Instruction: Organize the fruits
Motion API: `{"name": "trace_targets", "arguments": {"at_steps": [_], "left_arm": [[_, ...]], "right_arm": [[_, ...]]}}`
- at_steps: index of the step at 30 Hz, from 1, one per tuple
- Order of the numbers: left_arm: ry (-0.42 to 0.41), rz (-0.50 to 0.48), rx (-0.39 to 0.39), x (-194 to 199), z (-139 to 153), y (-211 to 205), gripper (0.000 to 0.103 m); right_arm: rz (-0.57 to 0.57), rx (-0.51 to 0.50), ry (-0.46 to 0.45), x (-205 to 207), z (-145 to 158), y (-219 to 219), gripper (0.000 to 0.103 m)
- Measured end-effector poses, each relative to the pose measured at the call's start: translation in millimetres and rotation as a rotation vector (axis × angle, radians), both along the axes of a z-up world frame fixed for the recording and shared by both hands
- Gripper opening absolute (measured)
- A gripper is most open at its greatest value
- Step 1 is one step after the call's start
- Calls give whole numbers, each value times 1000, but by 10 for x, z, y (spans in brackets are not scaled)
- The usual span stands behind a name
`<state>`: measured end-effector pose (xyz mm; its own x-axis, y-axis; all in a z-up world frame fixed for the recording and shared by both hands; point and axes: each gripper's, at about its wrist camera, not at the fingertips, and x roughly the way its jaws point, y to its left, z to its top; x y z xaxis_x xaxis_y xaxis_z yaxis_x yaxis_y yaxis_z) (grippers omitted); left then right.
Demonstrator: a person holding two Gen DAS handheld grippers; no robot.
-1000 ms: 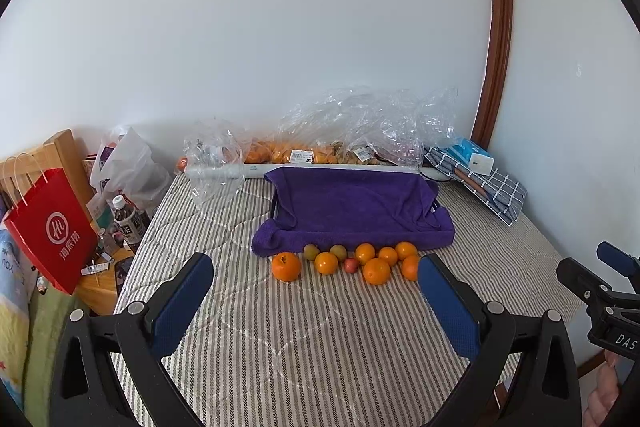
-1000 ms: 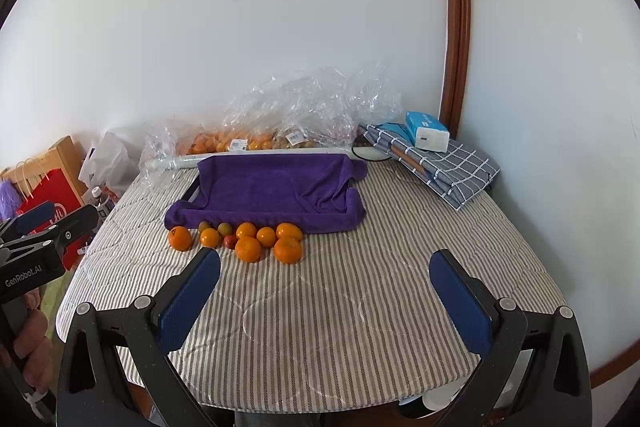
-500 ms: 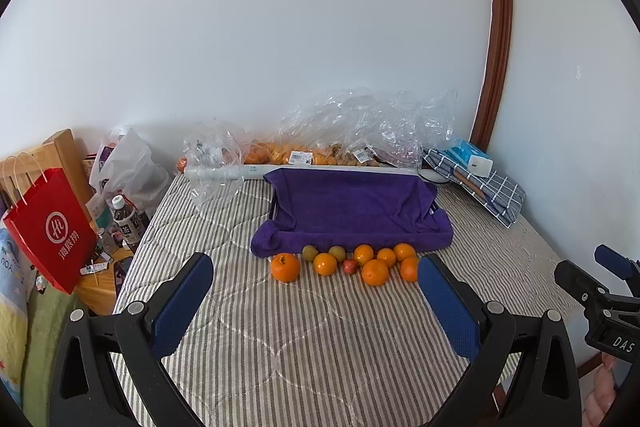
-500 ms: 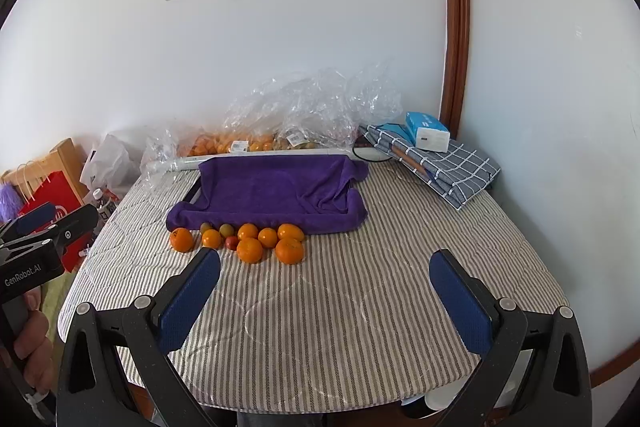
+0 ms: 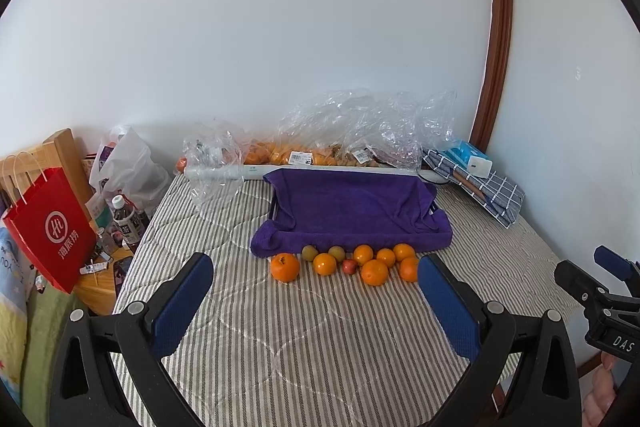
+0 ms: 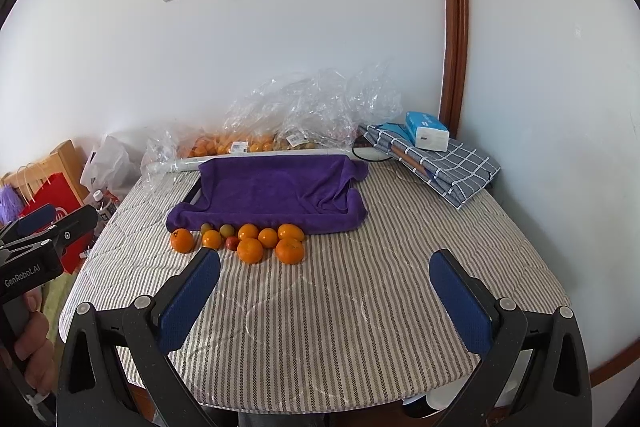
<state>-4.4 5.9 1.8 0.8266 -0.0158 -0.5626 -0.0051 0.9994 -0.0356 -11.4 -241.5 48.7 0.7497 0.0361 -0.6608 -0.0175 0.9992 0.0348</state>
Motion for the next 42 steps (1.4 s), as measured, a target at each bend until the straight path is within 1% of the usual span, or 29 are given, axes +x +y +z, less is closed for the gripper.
{"name": "trace_targets", "arguments": {"at_steps": [16,20,25,29,33,39,42], "left_arm": [[0,-1,-4,3,10,3,103],[3,-5,-14,32,35,-26,103],[2,-14,-7,101,21,-52,103],[7,-13,-17,167,-65,-11,103],[20,-16,-31,279,-197,26,103],[68,10,-13,534,-520,165,103],[83,29,-4,637,-697,243,102]], "right_arm": [[3,-2,-7,-9,6,26,103],[2,-4,-6,-16,6,40,103],[2,-24,-11,20,-4,103,103],[5,-36,-13,84,-54,142,103],[18,-13,-13,190,-157,141,103],[23,-6,10,417,-435,155,103],[12,-26,13,533,-590,173,103]]}}
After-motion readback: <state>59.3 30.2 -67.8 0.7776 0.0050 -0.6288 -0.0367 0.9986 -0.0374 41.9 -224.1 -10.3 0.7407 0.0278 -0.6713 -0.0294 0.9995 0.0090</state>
